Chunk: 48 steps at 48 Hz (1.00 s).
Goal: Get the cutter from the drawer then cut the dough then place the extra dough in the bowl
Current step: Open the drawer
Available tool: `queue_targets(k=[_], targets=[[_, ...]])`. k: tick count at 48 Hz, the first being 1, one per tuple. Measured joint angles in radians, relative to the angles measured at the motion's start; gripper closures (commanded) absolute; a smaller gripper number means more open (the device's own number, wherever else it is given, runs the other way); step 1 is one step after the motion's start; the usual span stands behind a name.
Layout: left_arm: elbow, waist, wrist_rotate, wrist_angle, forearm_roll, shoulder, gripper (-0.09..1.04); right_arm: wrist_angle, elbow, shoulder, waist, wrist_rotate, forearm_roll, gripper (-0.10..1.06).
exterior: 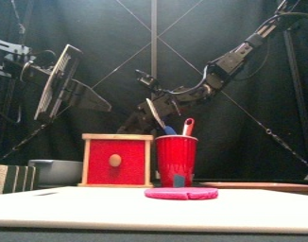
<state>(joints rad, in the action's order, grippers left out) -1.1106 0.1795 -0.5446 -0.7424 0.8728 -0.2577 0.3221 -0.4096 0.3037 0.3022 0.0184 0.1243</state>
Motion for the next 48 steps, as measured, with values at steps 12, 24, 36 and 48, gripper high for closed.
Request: queue_targets(k=[12, 24, 36, 48], targets=[[0.005, 0.008, -0.204, 0.000, -0.002, 0.054, 0.35, -0.012, 0.000, 0.000, -0.002, 0.000, -0.002, 0.91], [0.029, 0.008, -0.407, 0.006, -0.009, 0.144, 0.10, -0.017, 0.005, 0.000, -0.002, 0.000, 0.000, 0.91], [0.078, 0.008, -0.451, 0.026, 0.014, 0.244, 0.11, -0.025, 0.020, 0.000, -0.005, 0.000, 0.006, 0.91], [0.092, 0.006, -0.416, 0.026, 0.160, 0.319, 0.17, -0.034, 0.029, 0.002, -0.014, -0.002, 0.006, 0.91]])
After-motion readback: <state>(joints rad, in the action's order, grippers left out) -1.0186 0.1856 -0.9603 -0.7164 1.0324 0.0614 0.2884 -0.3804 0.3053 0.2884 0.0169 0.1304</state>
